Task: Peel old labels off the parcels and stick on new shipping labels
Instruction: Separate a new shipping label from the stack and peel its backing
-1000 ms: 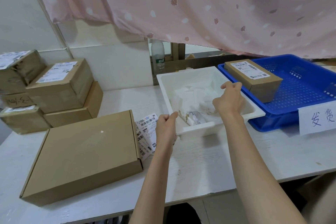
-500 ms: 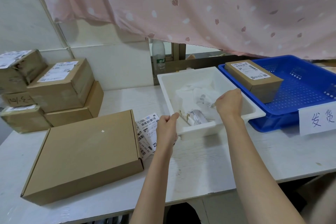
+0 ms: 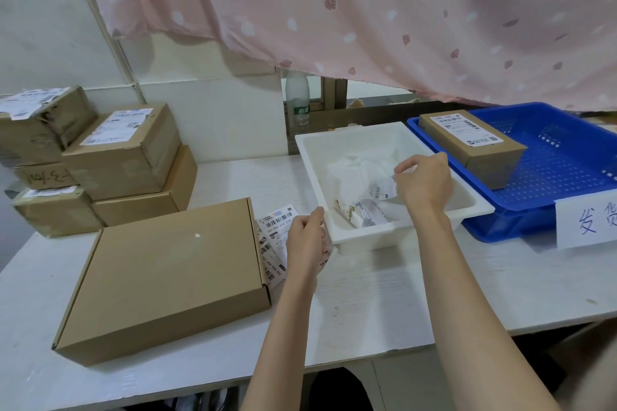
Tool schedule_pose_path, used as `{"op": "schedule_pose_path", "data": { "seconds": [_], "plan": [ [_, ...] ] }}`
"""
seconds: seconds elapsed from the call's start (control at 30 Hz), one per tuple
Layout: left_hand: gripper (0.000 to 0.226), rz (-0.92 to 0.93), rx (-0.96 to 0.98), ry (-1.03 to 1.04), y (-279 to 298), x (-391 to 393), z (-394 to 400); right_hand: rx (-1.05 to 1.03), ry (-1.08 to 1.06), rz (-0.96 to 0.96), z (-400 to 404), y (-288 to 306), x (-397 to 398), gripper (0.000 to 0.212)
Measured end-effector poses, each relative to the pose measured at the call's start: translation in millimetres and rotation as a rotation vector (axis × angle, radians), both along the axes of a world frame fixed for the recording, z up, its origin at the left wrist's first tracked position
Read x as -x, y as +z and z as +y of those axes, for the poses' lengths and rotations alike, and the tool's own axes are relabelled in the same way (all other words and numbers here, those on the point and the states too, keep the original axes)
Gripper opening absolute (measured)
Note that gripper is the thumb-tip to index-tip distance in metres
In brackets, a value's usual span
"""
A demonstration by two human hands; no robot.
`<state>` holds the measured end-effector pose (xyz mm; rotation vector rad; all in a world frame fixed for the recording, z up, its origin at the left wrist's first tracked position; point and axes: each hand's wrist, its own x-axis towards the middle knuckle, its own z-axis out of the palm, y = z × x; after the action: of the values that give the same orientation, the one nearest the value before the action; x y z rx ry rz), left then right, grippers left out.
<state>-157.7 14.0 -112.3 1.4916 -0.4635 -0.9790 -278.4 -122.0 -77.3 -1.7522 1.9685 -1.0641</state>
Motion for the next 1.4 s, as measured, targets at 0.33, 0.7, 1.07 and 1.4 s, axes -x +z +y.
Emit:
{"op": "schedule_pose_path", "data": {
  "seconds": [0.33, 0.7, 1.07, 1.4],
  "plan": [
    [0.024, -0.083, -0.021, 0.031, -3.8, -29.4, 30.2, -0.118, 0.043, 0.014, 6.7, 8.0, -22.4, 0.034],
    [0.023, -0.193, -0.014, 0.019, -9.7, -40.2, 42.1, 0.01, 0.056, 0.043, 23.2, 6.1, -30.5, 0.038],
    [0.011, -0.333, -0.071, -0.021, -12.7, -40.4, 40.0, 0.073, -0.001, 0.157, 33.7, 17.6, -27.5, 0.022],
    [0.013, -0.394, -0.1, -0.056, -16.5, -39.5, 38.9, -0.259, 0.274, 0.162, 40.9, 36.6, -23.6, 0.032]
  ]
}}
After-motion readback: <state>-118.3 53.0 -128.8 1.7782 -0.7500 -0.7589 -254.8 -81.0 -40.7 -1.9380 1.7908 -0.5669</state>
